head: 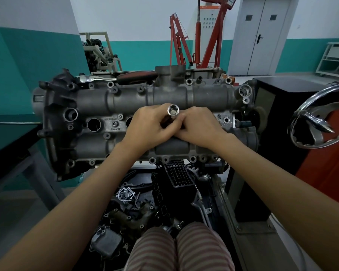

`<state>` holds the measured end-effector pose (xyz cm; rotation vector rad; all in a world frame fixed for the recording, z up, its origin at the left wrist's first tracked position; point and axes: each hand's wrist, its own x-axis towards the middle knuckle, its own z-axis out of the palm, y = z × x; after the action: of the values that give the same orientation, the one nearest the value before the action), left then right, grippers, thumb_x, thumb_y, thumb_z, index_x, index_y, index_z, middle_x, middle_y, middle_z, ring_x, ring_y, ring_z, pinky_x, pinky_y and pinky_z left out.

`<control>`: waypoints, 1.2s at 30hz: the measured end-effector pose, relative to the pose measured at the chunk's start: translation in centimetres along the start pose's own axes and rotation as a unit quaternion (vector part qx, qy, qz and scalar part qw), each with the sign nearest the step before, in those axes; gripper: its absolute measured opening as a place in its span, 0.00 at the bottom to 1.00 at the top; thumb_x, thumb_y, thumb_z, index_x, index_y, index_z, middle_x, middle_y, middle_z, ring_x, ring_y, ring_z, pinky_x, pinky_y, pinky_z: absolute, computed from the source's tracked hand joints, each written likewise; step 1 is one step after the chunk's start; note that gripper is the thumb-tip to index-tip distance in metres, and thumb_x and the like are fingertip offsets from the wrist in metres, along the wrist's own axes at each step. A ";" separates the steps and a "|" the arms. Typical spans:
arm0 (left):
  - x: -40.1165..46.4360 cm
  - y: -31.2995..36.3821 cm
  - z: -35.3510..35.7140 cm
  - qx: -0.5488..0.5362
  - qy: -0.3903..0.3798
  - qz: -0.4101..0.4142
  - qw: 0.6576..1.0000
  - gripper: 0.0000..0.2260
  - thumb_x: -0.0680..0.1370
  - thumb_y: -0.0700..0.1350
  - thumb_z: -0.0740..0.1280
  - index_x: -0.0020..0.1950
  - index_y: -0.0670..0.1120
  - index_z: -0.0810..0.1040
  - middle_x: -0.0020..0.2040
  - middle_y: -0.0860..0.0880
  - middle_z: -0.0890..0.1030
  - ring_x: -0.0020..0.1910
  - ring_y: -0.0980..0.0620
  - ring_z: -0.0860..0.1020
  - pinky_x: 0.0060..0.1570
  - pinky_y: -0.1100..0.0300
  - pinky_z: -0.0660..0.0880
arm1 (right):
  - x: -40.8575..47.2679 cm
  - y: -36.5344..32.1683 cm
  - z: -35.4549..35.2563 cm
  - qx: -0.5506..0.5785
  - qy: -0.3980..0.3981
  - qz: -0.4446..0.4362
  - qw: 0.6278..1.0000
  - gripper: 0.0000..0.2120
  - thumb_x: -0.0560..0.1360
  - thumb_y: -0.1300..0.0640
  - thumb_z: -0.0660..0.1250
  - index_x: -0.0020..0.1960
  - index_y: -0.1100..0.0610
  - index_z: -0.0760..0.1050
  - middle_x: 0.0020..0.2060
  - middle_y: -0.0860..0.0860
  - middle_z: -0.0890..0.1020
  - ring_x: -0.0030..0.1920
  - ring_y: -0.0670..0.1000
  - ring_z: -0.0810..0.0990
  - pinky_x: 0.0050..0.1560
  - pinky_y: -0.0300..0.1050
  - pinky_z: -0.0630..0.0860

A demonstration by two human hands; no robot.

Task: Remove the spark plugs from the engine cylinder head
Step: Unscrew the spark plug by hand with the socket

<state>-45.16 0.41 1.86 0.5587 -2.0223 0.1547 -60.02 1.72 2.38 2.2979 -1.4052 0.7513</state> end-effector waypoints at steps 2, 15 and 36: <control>0.0 0.0 0.0 0.001 -0.006 -0.003 1.000 0.12 0.75 0.48 0.61 0.35 0.48 0.61 0.28 0.56 0.65 0.26 0.54 0.64 0.29 0.62 0.61 | 0.1 0.0 0.0 -0.007 -0.005 -0.002 1.000 0.14 0.73 0.47 0.62 0.46 0.58 0.76 0.36 0.54 0.81 0.38 0.57 0.79 0.34 0.43 0.60; -0.1 -0.2 0.2 0.005 0.007 -0.001 1.000 0.15 0.75 0.49 0.64 0.32 0.53 0.60 0.26 0.55 0.66 0.24 0.55 0.65 0.28 0.63 0.62 | -0.1 0.1 0.2 0.014 0.003 0.000 1.000 0.14 0.73 0.47 0.60 0.46 0.55 0.79 0.37 0.53 0.82 0.40 0.56 0.80 0.35 0.42 0.62; -0.2 -0.3 0.2 -0.001 0.010 -0.010 1.000 0.15 0.75 0.50 0.62 0.32 0.50 0.62 0.25 0.54 0.66 0.24 0.54 0.66 0.27 0.61 0.63 | -0.1 -0.2 0.1 0.008 0.006 0.005 1.000 0.16 0.72 0.44 0.63 0.46 0.58 0.69 0.33 0.53 0.80 0.36 0.58 0.79 0.31 0.44 0.60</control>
<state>-45.16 0.16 1.58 0.5730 -1.9971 0.1452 -59.88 1.81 2.20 2.2963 -1.4124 0.7796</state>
